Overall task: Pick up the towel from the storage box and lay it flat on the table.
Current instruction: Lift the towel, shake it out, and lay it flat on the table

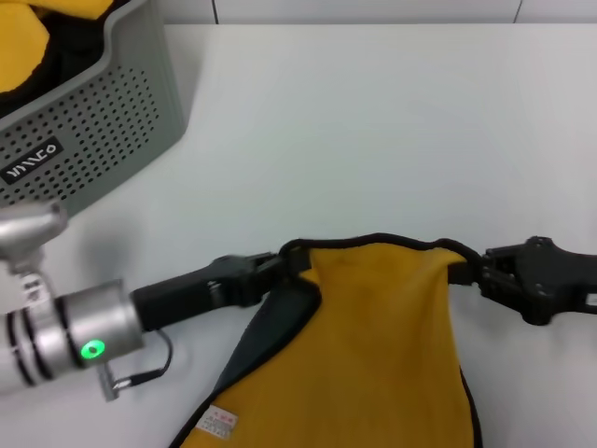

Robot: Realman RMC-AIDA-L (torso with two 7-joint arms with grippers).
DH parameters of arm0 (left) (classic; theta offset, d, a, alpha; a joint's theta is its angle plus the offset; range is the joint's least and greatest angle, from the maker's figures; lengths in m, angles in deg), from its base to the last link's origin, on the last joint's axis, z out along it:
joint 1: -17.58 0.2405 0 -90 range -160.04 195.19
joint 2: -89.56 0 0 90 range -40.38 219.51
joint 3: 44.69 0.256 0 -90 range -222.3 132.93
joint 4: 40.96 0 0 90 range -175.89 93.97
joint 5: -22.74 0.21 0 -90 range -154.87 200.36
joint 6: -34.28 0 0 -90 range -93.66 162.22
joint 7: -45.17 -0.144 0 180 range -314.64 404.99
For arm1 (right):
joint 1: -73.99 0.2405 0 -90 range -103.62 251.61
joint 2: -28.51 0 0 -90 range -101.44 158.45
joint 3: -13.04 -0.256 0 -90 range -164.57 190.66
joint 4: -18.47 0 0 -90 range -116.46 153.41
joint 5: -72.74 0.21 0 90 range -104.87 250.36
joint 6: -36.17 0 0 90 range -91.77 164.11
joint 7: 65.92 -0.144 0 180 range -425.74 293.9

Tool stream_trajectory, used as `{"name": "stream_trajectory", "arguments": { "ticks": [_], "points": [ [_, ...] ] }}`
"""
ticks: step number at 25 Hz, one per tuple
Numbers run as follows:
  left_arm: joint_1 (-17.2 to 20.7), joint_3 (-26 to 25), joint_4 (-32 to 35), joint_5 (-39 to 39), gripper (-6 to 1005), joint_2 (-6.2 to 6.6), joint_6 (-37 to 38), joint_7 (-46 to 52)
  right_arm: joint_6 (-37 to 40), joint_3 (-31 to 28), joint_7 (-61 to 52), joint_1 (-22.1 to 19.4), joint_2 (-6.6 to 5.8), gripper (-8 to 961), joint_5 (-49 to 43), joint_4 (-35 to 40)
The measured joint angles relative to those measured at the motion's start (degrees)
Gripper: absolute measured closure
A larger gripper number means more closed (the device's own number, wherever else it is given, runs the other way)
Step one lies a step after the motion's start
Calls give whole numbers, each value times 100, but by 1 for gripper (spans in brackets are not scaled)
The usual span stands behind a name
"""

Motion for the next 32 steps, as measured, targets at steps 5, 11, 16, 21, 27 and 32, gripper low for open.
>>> {"name": "stream_trajectory", "arguments": {
  "ticks": [5, 11, 16, 21, 27, 32],
  "points": [
    [-365, -3, 217, 288, 927, -113, -1063, 117, -927, 29, 49, 135, 1, 893, -165, -258],
    [-403, -18, 1080, 815, 920, -48, -1383, 529, -1511, 16, 57, 138, -29, 892, -169, -265],
    [-376, -30, 1888, 1394, 914, 25, -1391, 1014, -1812, 27, 55, 207, -60, 890, -283, -275],
    [-376, -44, 2655, 2241, 908, 53, -1368, 1602, -2111, 40, 22, 348, -28, 889, -531, -299],
    [-307, -11, 3517, 2835, 901, -39, -1321, 1664, -2342, 41, 19, 399, -16, 887, -609, -307],
    [-239, 15, 4258, 3244, 895, -159, -1318, 1640, -2576, 49, 30, 431, 3, 886, -609, -311]
  ]
}}
